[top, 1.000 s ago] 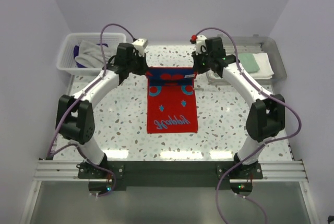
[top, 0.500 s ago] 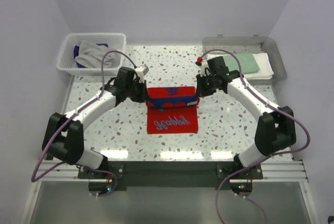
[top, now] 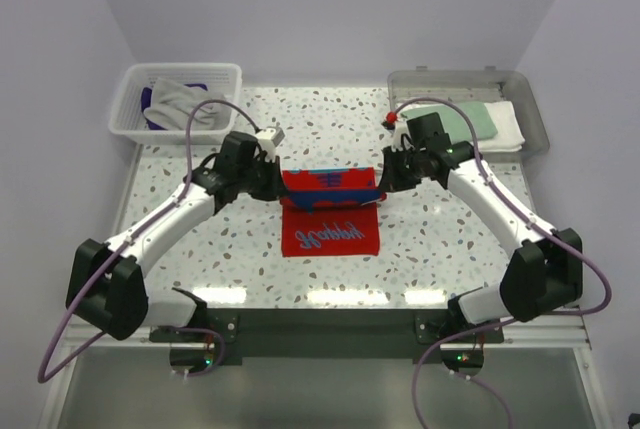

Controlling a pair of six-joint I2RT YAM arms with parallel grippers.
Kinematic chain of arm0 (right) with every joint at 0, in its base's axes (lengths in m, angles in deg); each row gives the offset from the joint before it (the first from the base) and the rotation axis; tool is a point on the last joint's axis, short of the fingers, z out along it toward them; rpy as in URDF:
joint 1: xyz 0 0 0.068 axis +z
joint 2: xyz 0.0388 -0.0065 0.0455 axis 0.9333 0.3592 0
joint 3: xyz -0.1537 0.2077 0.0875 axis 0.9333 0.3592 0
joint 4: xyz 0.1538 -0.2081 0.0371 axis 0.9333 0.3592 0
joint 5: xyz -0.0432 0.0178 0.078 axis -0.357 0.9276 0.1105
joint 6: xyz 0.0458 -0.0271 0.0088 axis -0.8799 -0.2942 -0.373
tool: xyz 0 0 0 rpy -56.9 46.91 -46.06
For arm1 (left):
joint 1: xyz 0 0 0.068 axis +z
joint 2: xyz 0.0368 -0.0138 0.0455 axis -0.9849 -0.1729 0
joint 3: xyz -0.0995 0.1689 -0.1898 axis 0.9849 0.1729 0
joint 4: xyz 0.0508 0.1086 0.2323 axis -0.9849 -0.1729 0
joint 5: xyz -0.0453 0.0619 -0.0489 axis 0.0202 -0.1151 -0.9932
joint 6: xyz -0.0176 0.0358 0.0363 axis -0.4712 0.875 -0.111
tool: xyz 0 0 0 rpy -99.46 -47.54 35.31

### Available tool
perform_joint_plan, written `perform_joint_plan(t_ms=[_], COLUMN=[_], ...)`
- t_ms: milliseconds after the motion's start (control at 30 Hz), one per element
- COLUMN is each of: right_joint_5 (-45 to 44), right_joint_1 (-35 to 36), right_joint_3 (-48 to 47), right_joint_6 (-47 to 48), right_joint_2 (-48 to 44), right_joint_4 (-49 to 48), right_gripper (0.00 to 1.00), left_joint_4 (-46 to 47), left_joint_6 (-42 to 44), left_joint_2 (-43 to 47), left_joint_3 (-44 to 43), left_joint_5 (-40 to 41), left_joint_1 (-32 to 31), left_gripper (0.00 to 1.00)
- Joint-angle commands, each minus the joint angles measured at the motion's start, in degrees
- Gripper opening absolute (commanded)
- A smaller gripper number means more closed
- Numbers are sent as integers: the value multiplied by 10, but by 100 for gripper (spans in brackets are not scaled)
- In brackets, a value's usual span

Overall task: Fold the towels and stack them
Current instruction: Fold the towel

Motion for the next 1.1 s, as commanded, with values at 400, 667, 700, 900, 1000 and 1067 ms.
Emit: perform_joint_plan(t_ms=[400, 667, 700, 900, 1000, 1067], right_joint_5=[-19, -15, -16, -10, -2, -7], right_joint_1=[-8, -7, -6, -7, -7, -6], right_joint_3=[85, 136, 139, 161, 166, 168], right_joint_6=[-31, -51, -52, -54, -55, -55], right_joint_2=[-41, 15, 20, 61, 75, 76], right_joint_4=[72, 35, 31, 3, -8, -11], right_gripper=[0, 0, 0, 0, 0, 0], left_joint_4=[-83, -68, -66, -52, -46, -44], left_joint_6=[-21, -39, -40, -46, -50, -52], left_joint_2=[23, -25, -30, -53, -64, -67], left_joint_3=[80, 112, 115, 132, 137, 143], left_joint_5=[66, 64, 64, 58, 58, 58], left_joint_1=[2, -16, -16, -23, -26, -28], left_gripper=[0, 0, 0, 0, 0, 0])
